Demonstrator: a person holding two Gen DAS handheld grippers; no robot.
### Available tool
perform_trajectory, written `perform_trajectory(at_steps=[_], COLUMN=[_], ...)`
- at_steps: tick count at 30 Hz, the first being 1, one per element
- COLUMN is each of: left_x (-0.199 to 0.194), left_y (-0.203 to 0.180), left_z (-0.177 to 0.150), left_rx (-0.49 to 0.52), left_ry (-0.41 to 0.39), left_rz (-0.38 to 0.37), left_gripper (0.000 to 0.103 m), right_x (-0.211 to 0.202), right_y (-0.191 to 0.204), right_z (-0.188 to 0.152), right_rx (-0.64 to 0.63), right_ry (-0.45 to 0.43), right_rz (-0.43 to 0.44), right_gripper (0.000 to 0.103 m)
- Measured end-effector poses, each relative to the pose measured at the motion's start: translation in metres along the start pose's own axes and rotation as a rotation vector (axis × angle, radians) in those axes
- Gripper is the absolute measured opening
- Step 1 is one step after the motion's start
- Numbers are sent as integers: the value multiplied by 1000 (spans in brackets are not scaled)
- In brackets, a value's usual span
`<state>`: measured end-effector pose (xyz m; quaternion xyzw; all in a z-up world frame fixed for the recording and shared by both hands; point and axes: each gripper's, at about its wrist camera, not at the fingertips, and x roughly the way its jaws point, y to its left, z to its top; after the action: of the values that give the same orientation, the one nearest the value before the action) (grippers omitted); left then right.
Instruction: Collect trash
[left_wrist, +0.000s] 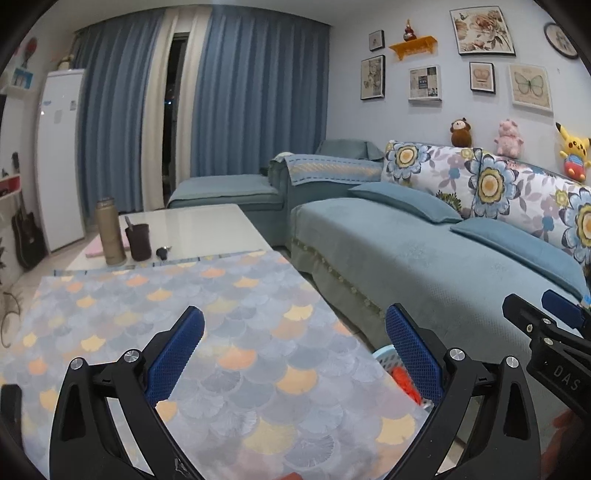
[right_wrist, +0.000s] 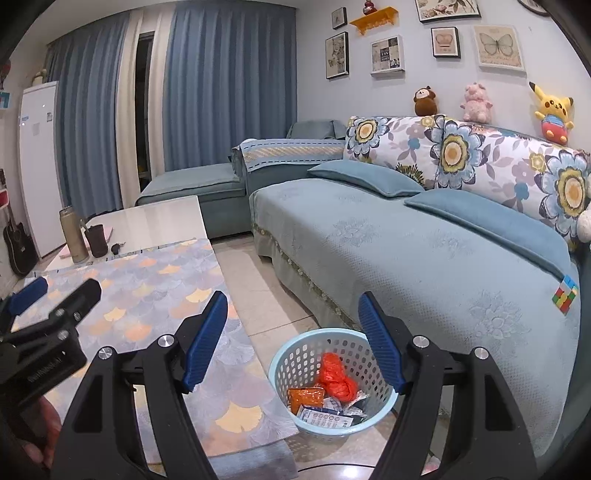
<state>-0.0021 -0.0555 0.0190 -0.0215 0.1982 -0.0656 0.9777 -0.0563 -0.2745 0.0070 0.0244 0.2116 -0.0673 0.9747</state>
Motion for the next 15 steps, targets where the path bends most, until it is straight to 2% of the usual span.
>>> perform_trajectory(at_steps=[15], left_x=[1], left_y=[-14], left_z=[-8], left_rx=[31], left_ry=[14], left_rz=[-7], left_gripper=[95], right_x=[4], right_y=[-4], right_z=[-3], right_rx=[17], right_ry=[13], right_rz=[-22], right_gripper=[69])
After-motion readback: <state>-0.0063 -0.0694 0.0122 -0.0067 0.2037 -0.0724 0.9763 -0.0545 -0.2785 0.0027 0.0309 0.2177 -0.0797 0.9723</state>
